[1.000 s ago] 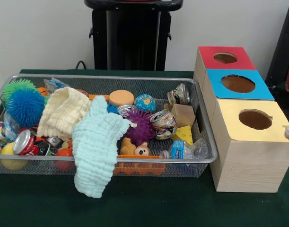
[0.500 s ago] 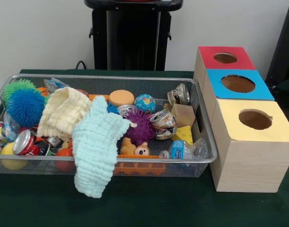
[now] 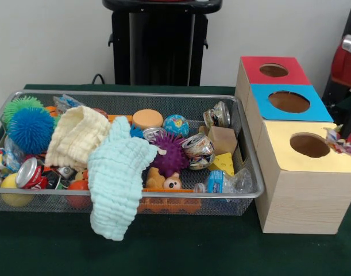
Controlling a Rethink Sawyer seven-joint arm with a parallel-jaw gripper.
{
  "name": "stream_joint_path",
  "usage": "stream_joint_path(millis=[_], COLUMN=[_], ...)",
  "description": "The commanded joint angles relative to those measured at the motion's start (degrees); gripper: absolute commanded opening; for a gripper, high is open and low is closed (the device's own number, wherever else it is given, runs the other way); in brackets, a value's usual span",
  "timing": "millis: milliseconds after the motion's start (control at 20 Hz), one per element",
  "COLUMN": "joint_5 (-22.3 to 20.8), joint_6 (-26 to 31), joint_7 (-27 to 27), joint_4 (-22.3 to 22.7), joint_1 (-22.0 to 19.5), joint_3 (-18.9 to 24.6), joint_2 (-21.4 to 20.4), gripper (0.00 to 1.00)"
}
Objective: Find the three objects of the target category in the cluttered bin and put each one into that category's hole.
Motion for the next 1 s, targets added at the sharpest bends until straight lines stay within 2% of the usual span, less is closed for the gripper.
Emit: stream_joint_path(millis=[50, 550, 750, 1000], joint_5=[-4.2, -4.6, -4.5, -3.9], joint_6=[-4.8, -6.5, -7.1, -10.7], joint_7=[2.2, 4.1, 3.7, 4.9], joint_4=[12.4, 12.5, 17.1, 24.0], joint_1=[-2.8, -2.7, -2.6, -1.9], joint_3=[1.6, 2.5, 2.5, 2.7], joint_2=[-1.1, -0.1, -2.9, -6.3], gripper=[0.00, 0.00, 0.00, 0.00])
